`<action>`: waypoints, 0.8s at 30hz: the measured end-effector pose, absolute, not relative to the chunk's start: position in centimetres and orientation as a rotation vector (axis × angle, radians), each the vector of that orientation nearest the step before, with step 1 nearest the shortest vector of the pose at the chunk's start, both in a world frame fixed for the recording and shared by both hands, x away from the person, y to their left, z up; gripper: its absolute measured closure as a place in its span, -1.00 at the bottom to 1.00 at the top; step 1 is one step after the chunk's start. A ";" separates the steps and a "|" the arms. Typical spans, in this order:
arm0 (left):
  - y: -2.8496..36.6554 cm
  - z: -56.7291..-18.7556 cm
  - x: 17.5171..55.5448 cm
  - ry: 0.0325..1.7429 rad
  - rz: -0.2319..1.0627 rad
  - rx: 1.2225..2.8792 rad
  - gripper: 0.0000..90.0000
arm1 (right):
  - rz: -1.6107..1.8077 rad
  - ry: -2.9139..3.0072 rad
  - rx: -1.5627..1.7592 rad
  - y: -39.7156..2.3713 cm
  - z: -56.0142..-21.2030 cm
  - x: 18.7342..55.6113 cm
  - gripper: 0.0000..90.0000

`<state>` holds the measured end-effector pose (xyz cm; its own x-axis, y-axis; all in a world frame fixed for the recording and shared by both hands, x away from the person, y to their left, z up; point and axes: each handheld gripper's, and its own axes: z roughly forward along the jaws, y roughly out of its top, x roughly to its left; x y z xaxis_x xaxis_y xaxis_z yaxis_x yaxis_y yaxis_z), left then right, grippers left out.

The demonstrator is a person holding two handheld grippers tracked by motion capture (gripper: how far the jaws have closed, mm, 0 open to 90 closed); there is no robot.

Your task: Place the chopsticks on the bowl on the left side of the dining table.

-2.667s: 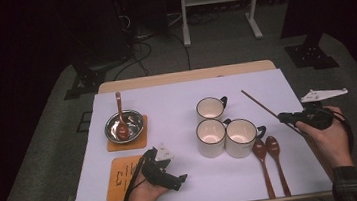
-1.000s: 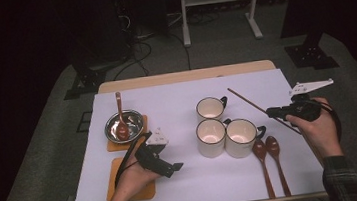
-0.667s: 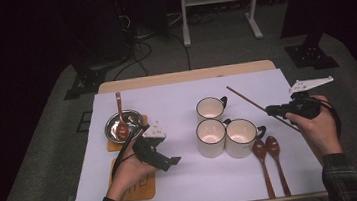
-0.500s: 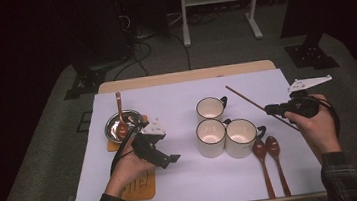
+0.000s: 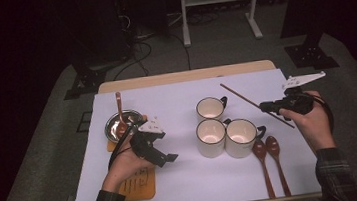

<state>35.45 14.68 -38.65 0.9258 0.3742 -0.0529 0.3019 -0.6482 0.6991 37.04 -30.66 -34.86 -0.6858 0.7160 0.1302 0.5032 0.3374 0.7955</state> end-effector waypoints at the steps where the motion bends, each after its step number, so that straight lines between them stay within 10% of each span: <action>1: 14.7 -38.6 35.5 0.477 0.123 2.317 -0.89 | 1.276 2.360 1.097 -30.5 -34.8 37.1 0.90; 24: 15.1 -38.0 35.5 0.442 0.116 2.322 -0.89 | 1.301 2.448 0.997 -27.8 -34.9 37.4 0.90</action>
<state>35.53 15.05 -38.03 0.9359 0.3488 -0.0482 0.2801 -0.6546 0.7022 37.39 -27.76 -34.92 -0.7541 0.6429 0.1345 0.4713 0.3870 0.7925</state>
